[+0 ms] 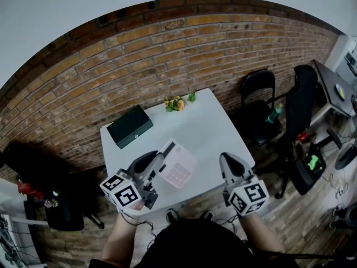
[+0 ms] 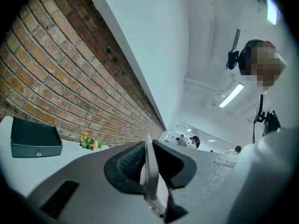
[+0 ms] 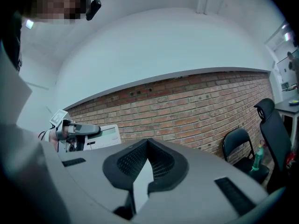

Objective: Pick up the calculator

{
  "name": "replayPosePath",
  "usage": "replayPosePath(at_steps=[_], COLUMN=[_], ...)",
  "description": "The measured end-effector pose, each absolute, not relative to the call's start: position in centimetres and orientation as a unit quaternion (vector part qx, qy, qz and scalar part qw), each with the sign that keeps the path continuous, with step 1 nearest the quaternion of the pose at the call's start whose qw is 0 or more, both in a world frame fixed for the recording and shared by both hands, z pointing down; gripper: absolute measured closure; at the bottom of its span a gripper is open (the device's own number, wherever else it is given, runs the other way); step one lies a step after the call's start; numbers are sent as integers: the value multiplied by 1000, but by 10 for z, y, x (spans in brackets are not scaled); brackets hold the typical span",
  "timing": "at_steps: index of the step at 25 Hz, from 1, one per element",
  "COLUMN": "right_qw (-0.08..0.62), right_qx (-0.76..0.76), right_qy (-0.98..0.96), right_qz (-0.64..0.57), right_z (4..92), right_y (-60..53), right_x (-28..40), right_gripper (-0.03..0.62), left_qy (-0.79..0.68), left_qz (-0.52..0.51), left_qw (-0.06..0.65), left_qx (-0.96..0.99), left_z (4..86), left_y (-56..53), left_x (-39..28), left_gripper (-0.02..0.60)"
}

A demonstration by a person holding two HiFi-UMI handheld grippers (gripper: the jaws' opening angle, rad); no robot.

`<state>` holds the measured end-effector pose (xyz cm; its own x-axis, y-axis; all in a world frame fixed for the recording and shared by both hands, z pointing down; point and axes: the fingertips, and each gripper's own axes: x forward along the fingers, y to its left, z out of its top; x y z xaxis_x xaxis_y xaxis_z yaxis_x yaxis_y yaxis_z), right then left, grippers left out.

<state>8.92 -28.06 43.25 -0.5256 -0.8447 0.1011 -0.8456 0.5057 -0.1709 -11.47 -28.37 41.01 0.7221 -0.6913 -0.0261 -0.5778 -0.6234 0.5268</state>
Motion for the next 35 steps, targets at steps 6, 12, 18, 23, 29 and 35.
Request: replayPosePath(at_steps=[6, 12, 18, 23, 29, 35], right_qw=[2, 4, 2, 3, 5, 7], right_qx=[486, 483, 485, 487, 487, 491], right_qy=[-868, -870, -868, -867, -867, -865], right_qz=[103, 100, 102, 103, 105, 106], right_z=[433, 432, 432, 433, 437, 438], right_y=[-280, -279, -278, -276, -276, -277], right_x=[89, 86, 87, 84, 80, 73], right_gripper=[591, 591, 591, 591, 591, 591], left_qy=[-356, -356, -355, -353, -351, -347], left_qz=[-118, -120, -119, -116, -113, -112], left_qw=[253, 251, 250, 250, 251, 254], left_qx=[892, 892, 893, 894, 895, 896], left_z=[410, 410, 411, 412, 414, 417], left_y=[-282, -281, -279, -278, -278, -280], left_x=[-116, -118, -118, -121, -124, -131], left_gripper=[532, 532, 532, 532, 532, 532])
